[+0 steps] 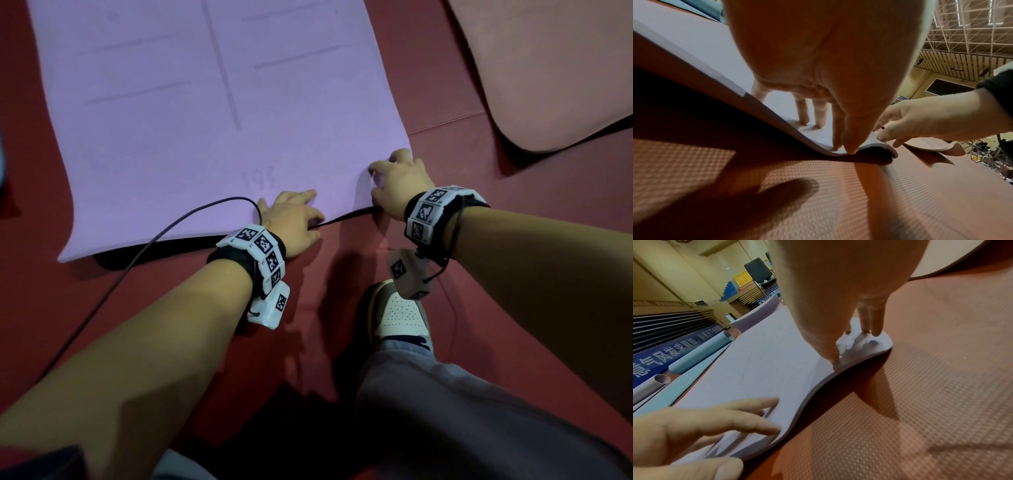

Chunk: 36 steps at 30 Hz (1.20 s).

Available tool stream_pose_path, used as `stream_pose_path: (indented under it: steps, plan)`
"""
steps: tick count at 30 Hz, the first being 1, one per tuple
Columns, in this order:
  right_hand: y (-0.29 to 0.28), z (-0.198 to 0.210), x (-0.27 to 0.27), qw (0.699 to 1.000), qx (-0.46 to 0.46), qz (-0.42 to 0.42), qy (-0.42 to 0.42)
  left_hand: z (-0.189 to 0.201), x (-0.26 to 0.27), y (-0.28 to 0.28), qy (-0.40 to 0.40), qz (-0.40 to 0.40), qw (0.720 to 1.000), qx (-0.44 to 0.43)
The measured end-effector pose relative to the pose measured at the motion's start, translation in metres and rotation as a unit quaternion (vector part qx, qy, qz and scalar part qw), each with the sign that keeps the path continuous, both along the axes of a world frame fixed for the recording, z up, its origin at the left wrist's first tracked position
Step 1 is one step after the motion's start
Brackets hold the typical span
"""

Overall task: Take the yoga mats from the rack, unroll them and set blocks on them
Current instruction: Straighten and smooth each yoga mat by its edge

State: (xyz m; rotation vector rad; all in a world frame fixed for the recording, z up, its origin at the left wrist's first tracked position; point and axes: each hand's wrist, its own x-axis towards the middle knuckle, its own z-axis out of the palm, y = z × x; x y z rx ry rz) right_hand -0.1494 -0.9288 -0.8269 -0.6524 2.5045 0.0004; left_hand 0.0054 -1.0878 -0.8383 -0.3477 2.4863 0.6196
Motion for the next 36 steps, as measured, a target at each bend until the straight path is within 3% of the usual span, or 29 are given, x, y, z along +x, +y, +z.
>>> stream_pose_path:
  steps: [5,8,11,14,17,23,31,36]
  plan:
    - [-0.008,-0.004,0.004,0.989,0.129,0.062,-0.042,-0.006,0.004,-0.006,0.0,-0.002,1.0,0.014]
    - [-0.012,-0.008,0.005,0.984,0.156,0.072,-0.054,-0.009,0.009,-0.015,0.022,0.016,0.999,0.03]
    - [-0.013,-0.006,0.01,0.98,0.179,0.062,-0.063,-0.009,0.018,-0.027,0.053,0.04,0.997,-0.026]
    - [-0.022,-0.001,0.022,0.983,0.171,0.055,-0.041,-0.006,0.034,-0.038,0.041,0.099,0.99,-0.087]
    - [-0.036,0.006,0.043,0.987,0.147,0.059,-0.03,-0.004,0.052,-0.051,0.043,0.179,0.979,-0.087]
    - [-0.093,0.032,0.096,0.973,0.11,0.177,-0.094,0.002,0.1,-0.08,-0.009,0.262,0.957,-0.126]
    - [-0.183,0.097,0.155,0.948,0.077,0.306,-0.039,0.017,0.155,-0.117,-0.042,0.384,0.921,-0.047]
    - [-0.198,0.1,0.196,0.951,0.1,0.289,-0.047,0.043,0.175,-0.141,-0.055,0.415,0.908,0.018]
